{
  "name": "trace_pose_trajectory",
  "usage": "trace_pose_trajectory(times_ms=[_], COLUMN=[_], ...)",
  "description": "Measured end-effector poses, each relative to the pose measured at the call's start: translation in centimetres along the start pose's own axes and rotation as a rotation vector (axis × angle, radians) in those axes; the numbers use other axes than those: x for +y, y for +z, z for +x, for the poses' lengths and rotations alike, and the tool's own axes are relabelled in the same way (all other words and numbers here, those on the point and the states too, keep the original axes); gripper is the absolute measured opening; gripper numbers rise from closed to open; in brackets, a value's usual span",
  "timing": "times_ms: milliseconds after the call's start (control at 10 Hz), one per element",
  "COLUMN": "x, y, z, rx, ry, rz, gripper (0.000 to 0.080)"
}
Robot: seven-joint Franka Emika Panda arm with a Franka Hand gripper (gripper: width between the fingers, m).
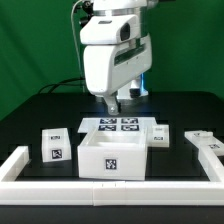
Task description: Assemble cabinet
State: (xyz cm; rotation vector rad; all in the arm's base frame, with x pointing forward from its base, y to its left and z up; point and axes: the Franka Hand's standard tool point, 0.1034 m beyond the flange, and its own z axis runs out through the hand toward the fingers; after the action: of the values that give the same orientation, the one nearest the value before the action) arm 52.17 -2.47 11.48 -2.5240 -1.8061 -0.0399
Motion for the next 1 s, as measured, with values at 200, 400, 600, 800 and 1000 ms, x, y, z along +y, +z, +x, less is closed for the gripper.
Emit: trace_pose_trajectory(times_ms=[200,400,600,800,1000], x=[-1.8,-3.3,-3.0,-3.3,-5.4], y=[1.7,3.4,3.3,3.4,4.7], z=[-1.1,-0.6,-0.9,-0.8,0.0], rx=[0.009,-0.012,-0.013,-0.011,-0.002], ry=[-0.154,-0.280,-0.263,-0.257,-0.227], rz=[-0.075,-0.082,-0.079,-0.080,-0.067], gripper=[0.0798,0.0798,0.0798,0.0798,0.0798])
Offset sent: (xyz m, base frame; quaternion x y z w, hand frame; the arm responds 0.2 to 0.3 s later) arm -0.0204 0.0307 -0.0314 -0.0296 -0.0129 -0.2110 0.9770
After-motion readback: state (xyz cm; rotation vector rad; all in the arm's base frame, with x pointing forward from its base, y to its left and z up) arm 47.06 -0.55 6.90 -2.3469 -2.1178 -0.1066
